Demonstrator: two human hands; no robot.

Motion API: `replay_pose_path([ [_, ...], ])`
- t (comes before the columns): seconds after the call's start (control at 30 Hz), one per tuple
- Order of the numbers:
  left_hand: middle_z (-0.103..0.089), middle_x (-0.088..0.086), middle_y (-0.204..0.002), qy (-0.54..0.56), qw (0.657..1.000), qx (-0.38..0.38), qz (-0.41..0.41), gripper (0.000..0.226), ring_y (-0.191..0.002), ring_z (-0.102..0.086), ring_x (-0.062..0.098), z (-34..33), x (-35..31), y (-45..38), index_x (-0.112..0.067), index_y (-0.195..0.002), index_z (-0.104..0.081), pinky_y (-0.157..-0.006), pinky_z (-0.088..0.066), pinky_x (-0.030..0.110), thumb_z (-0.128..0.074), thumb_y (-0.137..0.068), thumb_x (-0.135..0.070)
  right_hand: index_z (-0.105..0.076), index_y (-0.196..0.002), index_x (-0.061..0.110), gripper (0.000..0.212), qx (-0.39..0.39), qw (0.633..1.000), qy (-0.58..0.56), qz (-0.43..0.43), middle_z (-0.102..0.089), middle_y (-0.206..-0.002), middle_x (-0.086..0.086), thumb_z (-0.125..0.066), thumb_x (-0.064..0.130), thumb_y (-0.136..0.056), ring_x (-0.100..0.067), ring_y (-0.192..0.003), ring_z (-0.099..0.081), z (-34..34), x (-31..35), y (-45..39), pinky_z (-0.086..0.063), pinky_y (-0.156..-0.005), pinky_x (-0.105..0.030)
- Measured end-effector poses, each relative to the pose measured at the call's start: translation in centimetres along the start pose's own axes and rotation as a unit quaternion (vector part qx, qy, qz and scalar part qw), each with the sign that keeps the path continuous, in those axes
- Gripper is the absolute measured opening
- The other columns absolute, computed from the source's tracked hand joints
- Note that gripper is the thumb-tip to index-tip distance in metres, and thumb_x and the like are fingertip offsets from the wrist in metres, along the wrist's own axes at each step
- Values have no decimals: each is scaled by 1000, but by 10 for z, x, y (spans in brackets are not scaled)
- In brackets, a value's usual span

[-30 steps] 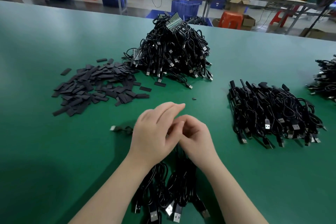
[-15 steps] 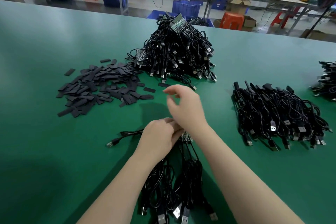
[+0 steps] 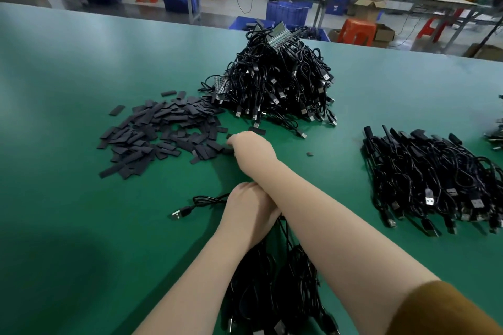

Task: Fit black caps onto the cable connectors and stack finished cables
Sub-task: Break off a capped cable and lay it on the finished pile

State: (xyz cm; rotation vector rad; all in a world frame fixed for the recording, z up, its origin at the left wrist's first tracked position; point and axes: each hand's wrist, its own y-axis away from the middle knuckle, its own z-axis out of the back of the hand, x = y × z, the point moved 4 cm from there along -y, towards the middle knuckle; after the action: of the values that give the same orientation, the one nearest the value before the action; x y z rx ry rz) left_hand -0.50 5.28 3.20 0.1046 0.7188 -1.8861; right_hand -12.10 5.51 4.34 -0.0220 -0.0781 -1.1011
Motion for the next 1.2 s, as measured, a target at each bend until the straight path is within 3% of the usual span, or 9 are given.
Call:
replay_pose_path([
  [0.07,-55,7,-49,-18,1000,8,0,36,-46,-54,29,1,0,-2,-15,-52,-43,-47,-39,26,-77,-62,-4,-60,-127,11,39,4,999,-47,-9,-56,-121,-12,-53,-5,-92,-33,-107,-57,-2,-6,1,-52,-79,-40],
  [0.13,-60,10,-57,-17,1000,6,16,24,-54,-58,32,0,4,-3,-11,-57,-57,-51,-36,29,-77,-69,-5,-63,-128,15,38,15,996,-88,-17,-58,-130,-11,-52,1,-95,-32,-114,-58,-2,-12,4,-54,-90,-43],
  [0.27,-65,7,-68,-13,1000,-7,19,6,-64,-59,31,-1,6,1,-12,-73,-72,-61,-33,28,-75,-79,-12,-67,-125,29,30,-33,993,-108,-26,-69,-118,-3,-52,20,-100,-26,-104,-63,5,-25,16,-57,-81,-40],
  [0.43,-69,0,-79,20,999,-19,27,9,-78,-62,27,0,7,2,-17,-93,-75,-67,-46,35,-67,-89,-17,-75,-110,21,21,-126,958,-249,-67,-74,-104,2,-60,28,-96,-18,-93,-66,7,-44,36,-54,-79,-31],
  [0.53,-70,-5,-85,32,998,-42,34,17,-83,-64,22,4,7,5,-18,-100,-74,-71,-49,36,-63,-89,-11,-77,-103,22,16,-187,888,-406,-106,-75,-94,6,-64,21,-93,-9,-84,-65,9,-59,58,-47,-78,-22],
  [0.63,-74,-8,-98,79,990,-101,52,20,-91,-67,13,10,7,9,-21,-103,-75,-78,-53,31,-66,-89,-10,-68,-93,36,17,-214,764,-585,-166,-71,-78,8,-65,19,-91,-12,-73,-67,1,-72,91,-55,-74,-30],
  [0.77,-72,-14,-96,141,975,-136,110,17,-92,-63,2,11,10,10,-25,-96,-76,-82,-49,20,-68,-89,-11,-62,-92,15,8,-215,627,-723,-194,-69,-78,1,-66,8,-91,-15,-79,-74,-17,-78,134,-55,-71,-25],
  [0.97,-71,-13,-101,150,972,-133,121,25,-103,-58,-3,10,6,15,-23,-95,-78,-92,-39,4,-68,-83,-4,-68,-86,23,14,-242,656,-694,-173,-68,-78,7,-74,11,-86,-13,-77,-63,-22,-78,167,-53,-78,-30],
  [1.2,-61,-23,-112,203,968,-90,118,33,-109,-56,-3,7,4,15,-29,-108,-74,-96,-40,9,-80,-78,-19,-71,-95,24,19,-222,690,-671,-155,-69,-72,5,-71,6,-88,-11,-71,-62,-21,-69,172,-55,-73,-27],
])
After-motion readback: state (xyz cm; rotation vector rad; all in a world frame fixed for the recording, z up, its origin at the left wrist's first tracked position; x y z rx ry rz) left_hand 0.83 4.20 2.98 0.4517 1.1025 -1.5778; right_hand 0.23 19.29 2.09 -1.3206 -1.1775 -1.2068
